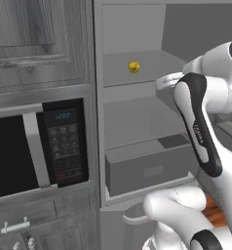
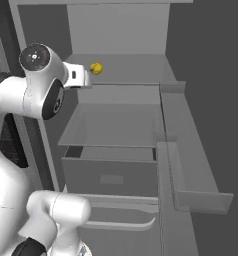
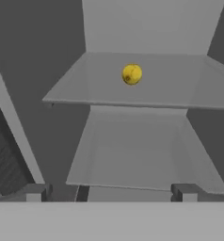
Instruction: Place the cold items (lemon and lime) from the fridge in one tupperware on the dining counter. Place the warm items (hot dog and kebab skewer) in the stove area in another tupperware.
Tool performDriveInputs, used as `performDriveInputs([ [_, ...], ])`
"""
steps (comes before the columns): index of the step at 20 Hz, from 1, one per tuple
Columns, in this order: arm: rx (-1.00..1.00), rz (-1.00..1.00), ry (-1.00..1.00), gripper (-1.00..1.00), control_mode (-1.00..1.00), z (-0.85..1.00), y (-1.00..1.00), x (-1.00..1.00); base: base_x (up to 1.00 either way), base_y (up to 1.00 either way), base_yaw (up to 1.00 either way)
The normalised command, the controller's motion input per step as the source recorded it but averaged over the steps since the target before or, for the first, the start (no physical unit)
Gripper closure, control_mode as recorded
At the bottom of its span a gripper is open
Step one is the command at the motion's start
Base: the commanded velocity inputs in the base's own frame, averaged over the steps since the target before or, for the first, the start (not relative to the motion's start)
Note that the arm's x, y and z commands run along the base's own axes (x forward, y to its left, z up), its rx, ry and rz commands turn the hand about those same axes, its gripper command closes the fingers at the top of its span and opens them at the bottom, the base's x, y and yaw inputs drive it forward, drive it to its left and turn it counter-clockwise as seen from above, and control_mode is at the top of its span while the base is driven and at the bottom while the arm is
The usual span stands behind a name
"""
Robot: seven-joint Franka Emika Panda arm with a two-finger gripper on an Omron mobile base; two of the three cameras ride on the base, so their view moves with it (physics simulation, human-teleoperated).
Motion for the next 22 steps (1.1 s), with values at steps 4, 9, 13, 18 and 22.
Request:
performDriveInputs([
  [4, 0.14, -0.09, -0.01, -1.0, -1.0, 0.0, 0.0, 0.58, 0.0, 0.0, 0.0],
  [9, 0.02, -0.14, 0.0, -1.0, -1.0, 0.0, 0.08, 0.59, 0.0, 0.0, 0.0],
  [13, 0.0, -0.04, 0.0, -1.0, -1.0, 0.0, 0.16, 0.45, 0.0, 0.0, 0.0],
  [18, 0.0, 0.0, 0.0, -1.0, -1.0, 0.0, 0.1, 0.46, 0.0, 0.0, 0.0],
  [22, 0.0, 0.0, 0.0, -1.0, -1.0, -0.05, 0.0, 0.55, 0.0, 0.0, 0.0],
])
